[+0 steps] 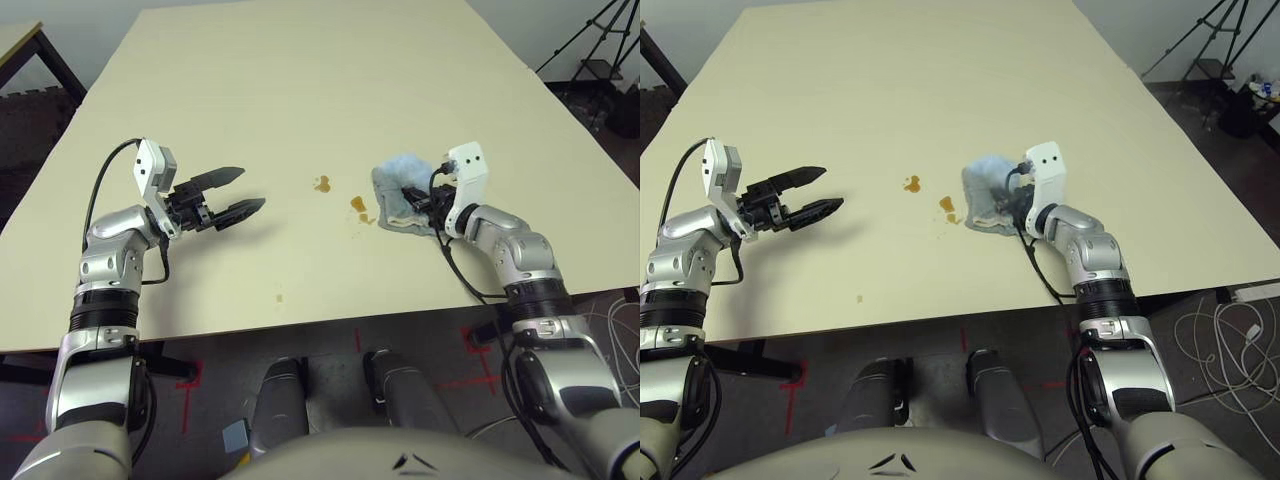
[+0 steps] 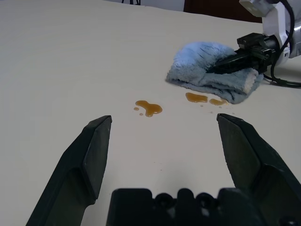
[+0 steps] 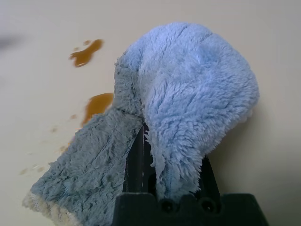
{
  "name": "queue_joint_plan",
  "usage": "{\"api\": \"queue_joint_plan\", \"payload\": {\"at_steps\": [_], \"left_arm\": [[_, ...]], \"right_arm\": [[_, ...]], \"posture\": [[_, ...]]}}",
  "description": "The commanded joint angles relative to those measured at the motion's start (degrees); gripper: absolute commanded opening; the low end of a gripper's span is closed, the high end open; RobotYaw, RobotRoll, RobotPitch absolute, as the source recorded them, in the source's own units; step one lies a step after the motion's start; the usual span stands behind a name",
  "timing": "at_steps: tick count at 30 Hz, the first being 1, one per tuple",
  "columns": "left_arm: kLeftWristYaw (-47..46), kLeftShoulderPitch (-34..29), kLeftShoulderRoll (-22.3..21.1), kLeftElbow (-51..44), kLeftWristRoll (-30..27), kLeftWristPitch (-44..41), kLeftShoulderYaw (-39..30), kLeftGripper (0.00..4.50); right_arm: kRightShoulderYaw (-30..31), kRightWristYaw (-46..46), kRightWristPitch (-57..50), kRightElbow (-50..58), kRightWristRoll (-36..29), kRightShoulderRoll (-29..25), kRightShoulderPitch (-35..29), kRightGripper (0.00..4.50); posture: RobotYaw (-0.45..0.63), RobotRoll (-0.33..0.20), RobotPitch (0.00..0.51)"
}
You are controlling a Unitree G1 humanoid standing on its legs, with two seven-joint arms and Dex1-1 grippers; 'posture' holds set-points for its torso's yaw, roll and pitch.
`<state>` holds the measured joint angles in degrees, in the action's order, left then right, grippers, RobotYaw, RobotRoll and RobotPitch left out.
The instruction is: Wipe the water off the table with a rag.
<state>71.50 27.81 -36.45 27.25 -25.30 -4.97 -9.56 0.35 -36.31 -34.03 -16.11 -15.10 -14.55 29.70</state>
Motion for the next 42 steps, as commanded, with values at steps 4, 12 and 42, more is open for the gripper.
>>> {"api": "queue_joint_plan", "payload": {"at_steps": [4,12,42], "left_arm": [[0.4,-0.6,-0.6,0.0,0.8,0.3,0.1,4.50],[0.4,-0.6,-0.6,0.2,0.8,0.5,0.2,4.50],[0.4,-0.4,-0.4,0.2,0.8,0.5,0.4,4.50]], "right_arm": [[7.0,-6.2,-6.8,4.9,-1.7,-0.1,-4.0,0.09],[11.7,-13.1,-9.3,9.4,-2.8,-4.0,-5.4,0.09],[-6.9,9.1,0.2,-9.0,-4.2,1.5,5.0,0.09]], "posture": [[-0.04,0.000,0.127],[-0.04,0.000,0.130],[-0.03,0.000,0.123]]}}
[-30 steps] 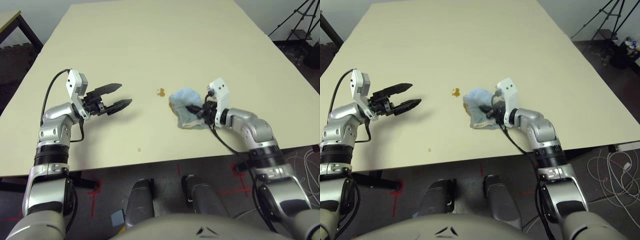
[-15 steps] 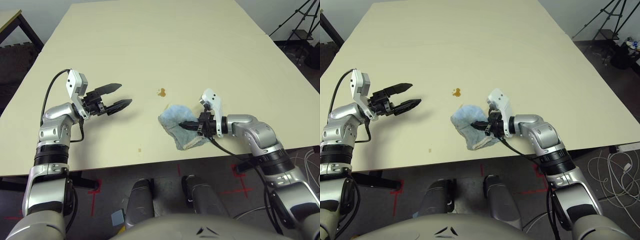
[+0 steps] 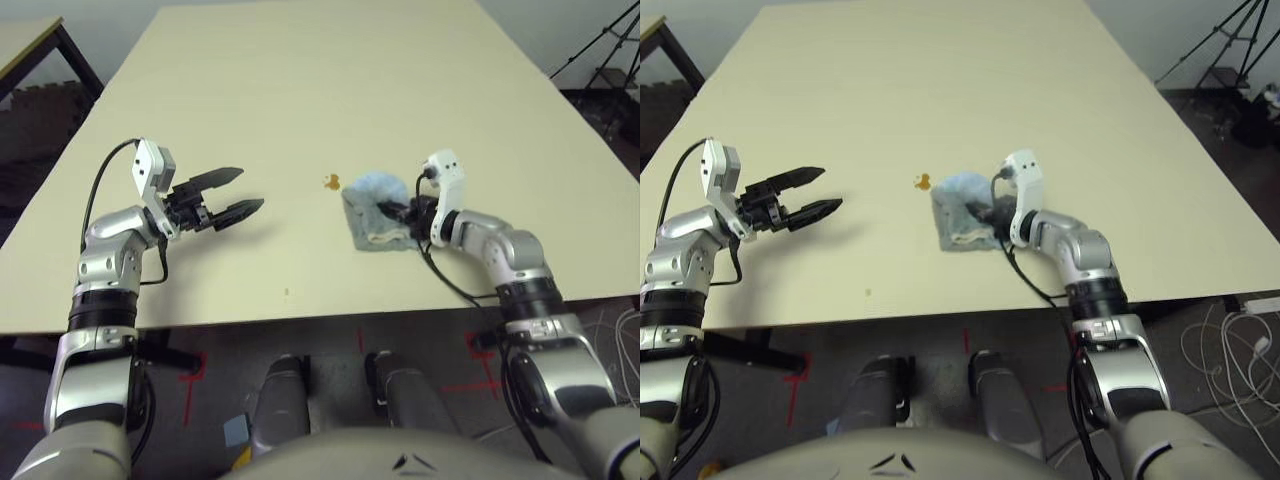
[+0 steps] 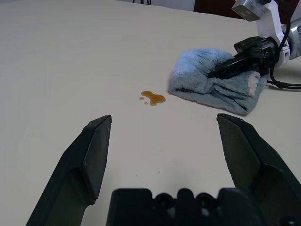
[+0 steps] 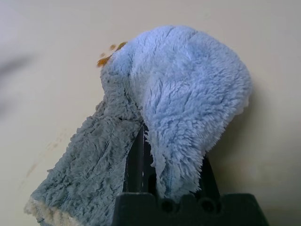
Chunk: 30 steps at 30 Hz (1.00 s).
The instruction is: Wipe the water off the table with a rag.
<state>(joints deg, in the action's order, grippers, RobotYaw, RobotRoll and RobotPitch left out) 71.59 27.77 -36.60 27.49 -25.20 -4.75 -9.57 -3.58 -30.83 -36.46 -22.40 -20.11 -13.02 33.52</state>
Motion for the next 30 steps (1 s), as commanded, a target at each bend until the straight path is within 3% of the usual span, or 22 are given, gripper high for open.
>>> {"api": "queue_joint_plan", "payload": {"at_steps": [1,11,30], "left_arm": [[0.3,-0.4,-0.3,0.0,0.8,0.3,0.4,4.50],[0.3,-0.3,-0.4,0.2,0.8,0.5,0.2,4.50],[1.6,0.7,-2.2,3.4,1.7,2.2,0.0,4.50]], "right_arm": [[-3.4,4.3,3.3,-3.4,0.8,0.1,1.5,0.09],[-8.4,13.4,13.2,-12.1,1.1,1.1,6.6,0.09],[-4.2,15.9,12.9,-16.9,4.2,12.3,10.7,0.09]], "posture": [[-0.03,0.000,0.123],[-0.03,0.000,0.123],[-0.02,0.000,0.125]]}}
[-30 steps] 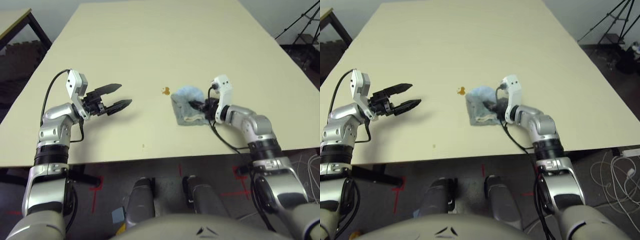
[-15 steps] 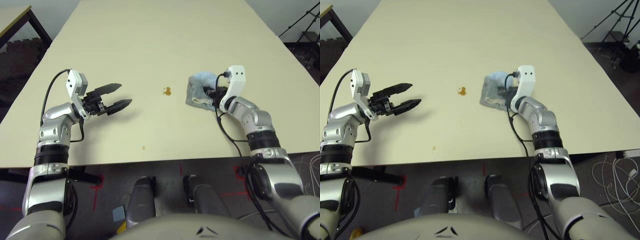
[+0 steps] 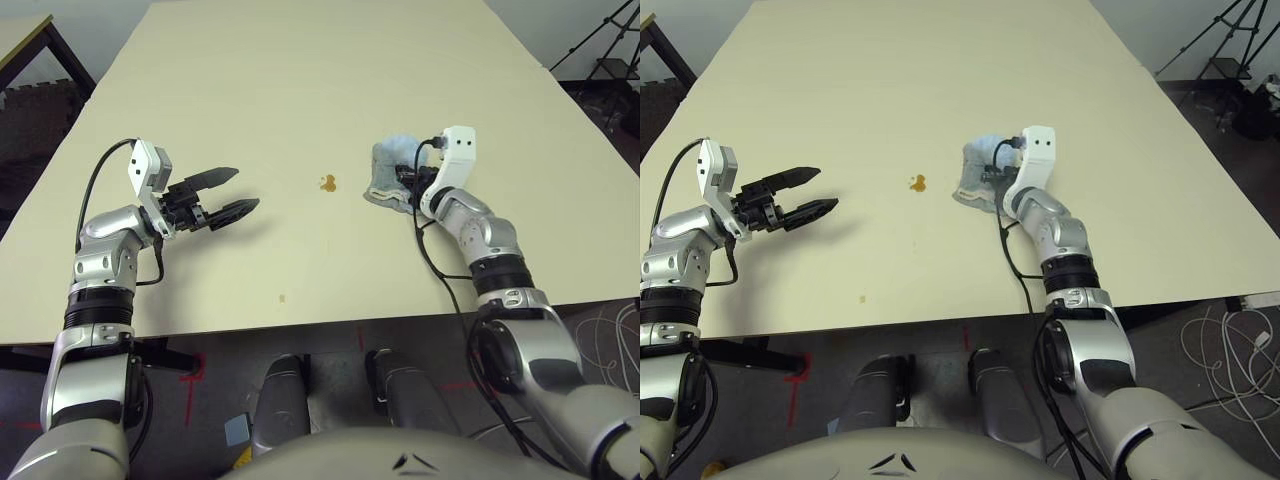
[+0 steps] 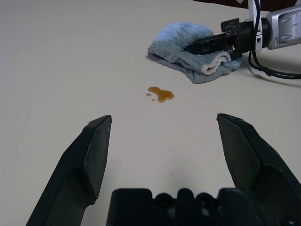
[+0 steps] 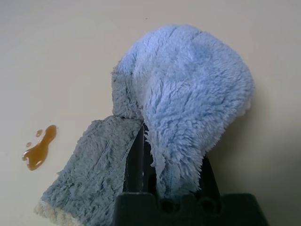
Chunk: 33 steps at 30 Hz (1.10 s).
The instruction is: Wipe the water off the table with a rag.
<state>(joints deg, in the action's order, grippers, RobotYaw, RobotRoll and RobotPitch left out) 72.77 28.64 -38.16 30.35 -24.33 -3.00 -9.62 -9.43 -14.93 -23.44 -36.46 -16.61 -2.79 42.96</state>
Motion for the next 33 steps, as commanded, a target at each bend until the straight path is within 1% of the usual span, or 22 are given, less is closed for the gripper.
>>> {"api": "queue_joint_plan", "payload": {"at_steps": [1,7,20,26,33], "left_arm": [[0.4,-0.3,-0.6,0.4,0.8,0.4,0.0,4.50],[0.2,-1.0,-0.5,-0.4,0.6,0.2,-0.1,4.50],[-0.4,-2.9,-0.6,-2.8,0.1,-0.6,-0.6,4.50],[-0.9,-4.0,-0.6,-4.2,-0.2,-1.0,-0.9,4.50],[-1.2,-4.4,-0.5,-4.9,-0.3,-1.5,-0.9,4.50]], "right_arm": [[1.7,0.0,0.1,-3.6,0.9,2.5,1.7,0.09],[2.6,-1.1,1.4,-8.3,2.3,6.0,4.7,0.09],[7.5,-5.8,2.5,-14.4,5.1,13.9,8.0,0.08],[8.6,-6.9,3.6,-17.0,5.0,16.5,10.0,0.08],[9.5,-9.5,3.4,-17.7,4.1,19.0,10.5,0.08]], "posture": [[-0.02,0.000,0.125],[-0.01,0.000,0.127],[0.02,0.000,0.131],[0.03,0.000,0.132],[0.03,0.000,0.133]]}}
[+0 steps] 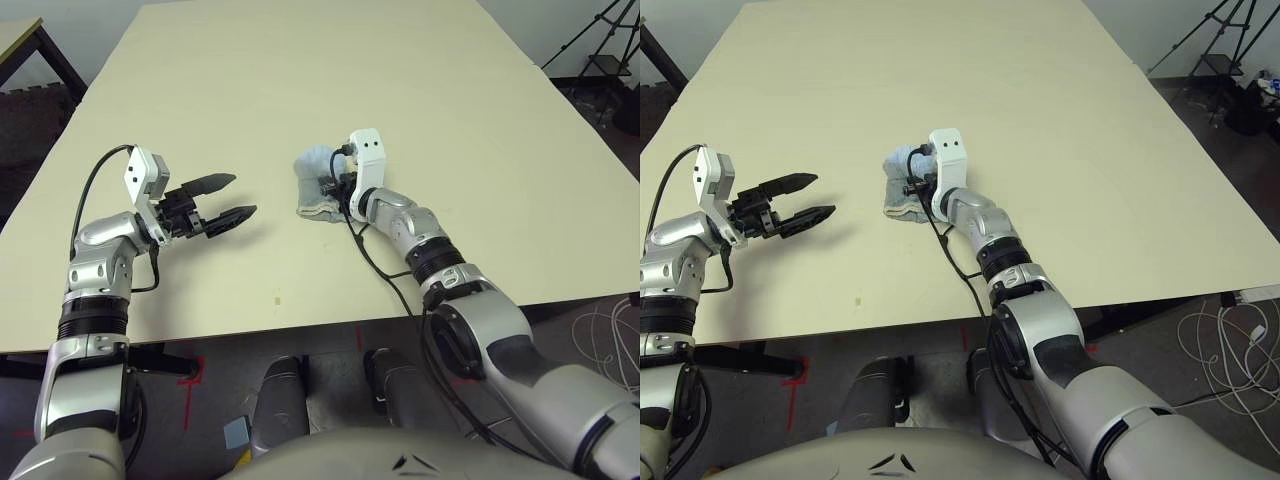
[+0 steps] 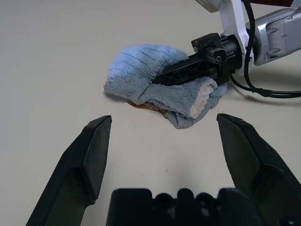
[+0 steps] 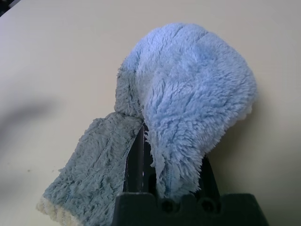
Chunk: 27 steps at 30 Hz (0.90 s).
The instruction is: Wipe the water off the table with a rag.
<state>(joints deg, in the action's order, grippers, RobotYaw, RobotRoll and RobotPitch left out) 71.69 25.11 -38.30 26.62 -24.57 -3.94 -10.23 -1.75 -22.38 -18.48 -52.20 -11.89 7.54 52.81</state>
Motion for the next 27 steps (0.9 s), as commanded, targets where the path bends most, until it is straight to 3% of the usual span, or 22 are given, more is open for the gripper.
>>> {"api": "queue_joint_plan", "payload": {"at_steps": [1,10,18,27], "left_arm": [[-0.2,-0.9,-0.3,-1.3,-0.1,-0.6,-0.3,4.50],[-0.4,-0.5,-0.1,-1.1,0.0,-0.4,-0.2,4.50],[0.0,0.6,0.2,0.4,0.4,0.1,0.2,4.50],[0.2,2.7,0.8,2.8,1.0,1.0,0.8,4.50]], "right_arm": [[2.1,-2.5,-1.7,-1.8,-0.8,8.8,0.5,0.08],[5.3,-3.6,-1.6,0.0,0.2,6.4,-1.3,0.08],[0.7,0.3,-0.5,-1.2,-0.7,0.3,0.2,0.08],[-2.8,1.1,0.4,-3.0,-1.0,-1.7,2.8,0.08]], "posture": [[0.03,0.000,0.133],[0.03,0.000,0.132],[0.01,0.000,0.131],[-0.01,0.000,0.122]]}}
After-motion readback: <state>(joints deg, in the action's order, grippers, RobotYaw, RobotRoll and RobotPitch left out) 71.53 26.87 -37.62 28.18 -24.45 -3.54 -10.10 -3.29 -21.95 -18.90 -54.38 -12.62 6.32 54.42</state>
